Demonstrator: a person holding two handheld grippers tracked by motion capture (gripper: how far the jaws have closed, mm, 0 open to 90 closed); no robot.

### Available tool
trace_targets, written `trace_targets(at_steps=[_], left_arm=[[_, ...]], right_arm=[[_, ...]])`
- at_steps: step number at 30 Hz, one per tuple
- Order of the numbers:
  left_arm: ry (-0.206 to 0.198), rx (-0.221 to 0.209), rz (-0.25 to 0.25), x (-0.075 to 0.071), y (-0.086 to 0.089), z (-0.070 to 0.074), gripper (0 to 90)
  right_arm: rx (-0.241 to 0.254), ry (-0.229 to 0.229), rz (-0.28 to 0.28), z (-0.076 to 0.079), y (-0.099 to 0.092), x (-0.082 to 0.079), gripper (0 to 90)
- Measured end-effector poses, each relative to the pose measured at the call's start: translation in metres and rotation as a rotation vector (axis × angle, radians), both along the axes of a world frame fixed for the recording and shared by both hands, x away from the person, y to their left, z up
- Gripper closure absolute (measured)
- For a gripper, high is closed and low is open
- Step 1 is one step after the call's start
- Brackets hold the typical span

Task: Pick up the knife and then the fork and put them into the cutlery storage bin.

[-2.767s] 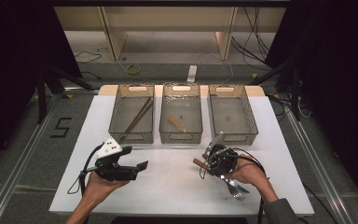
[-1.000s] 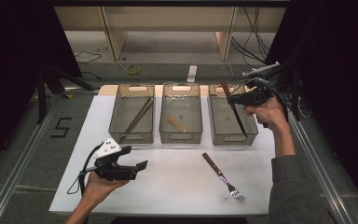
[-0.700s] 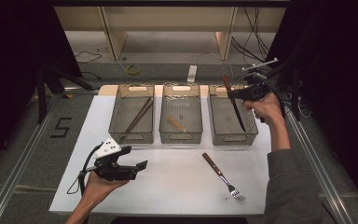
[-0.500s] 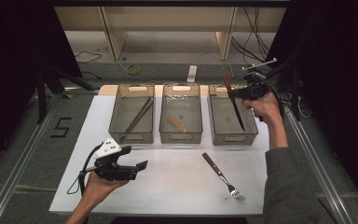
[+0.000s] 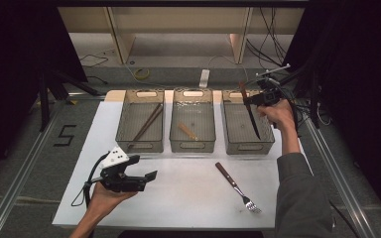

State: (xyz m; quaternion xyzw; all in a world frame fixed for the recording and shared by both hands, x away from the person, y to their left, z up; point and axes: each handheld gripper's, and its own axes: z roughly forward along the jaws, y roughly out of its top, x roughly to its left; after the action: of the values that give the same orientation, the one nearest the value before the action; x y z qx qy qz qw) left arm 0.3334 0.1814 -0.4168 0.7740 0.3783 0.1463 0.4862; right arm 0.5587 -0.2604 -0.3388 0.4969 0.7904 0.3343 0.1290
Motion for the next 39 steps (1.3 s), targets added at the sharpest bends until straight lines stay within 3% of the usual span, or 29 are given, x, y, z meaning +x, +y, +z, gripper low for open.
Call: trace_targets(at_steps=[18,19,21,23,32,39], left_arm=[[-0.002,-0.004,0.002,0.000,0.001,0.000,15.4],[-0.002,-0.004,0.002,0.000,0.000,0.001,15.4],[-0.005,-0.001,0.003,0.000,0.001,0.001,15.3],[-0.003,-0.002,0.003,0.000,0.001,0.001,15.4],[-0.007,0.000,0.002,-0.001,0.001,0.001,15.4],[-0.005,0.003,0.001,-0.001,0.001,0.001,15.3]], right_arm=[[-0.044,0.057,-0.031,-0.031,0.009,0.006,76.7],[-0.052,0.055,-0.036,-0.032,0.009,0.006,75.2],[-0.046,0.080,-0.047,-0.035,0.009,0.009,55.0],[-0.054,0.096,-0.045,-0.036,0.010,0.009,45.3],[-0.034,0.058,-0.029,-0.025,0.012,0.002,33.8],[-0.020,0.022,0.007,-0.012,0.017,-0.013,30.9]])
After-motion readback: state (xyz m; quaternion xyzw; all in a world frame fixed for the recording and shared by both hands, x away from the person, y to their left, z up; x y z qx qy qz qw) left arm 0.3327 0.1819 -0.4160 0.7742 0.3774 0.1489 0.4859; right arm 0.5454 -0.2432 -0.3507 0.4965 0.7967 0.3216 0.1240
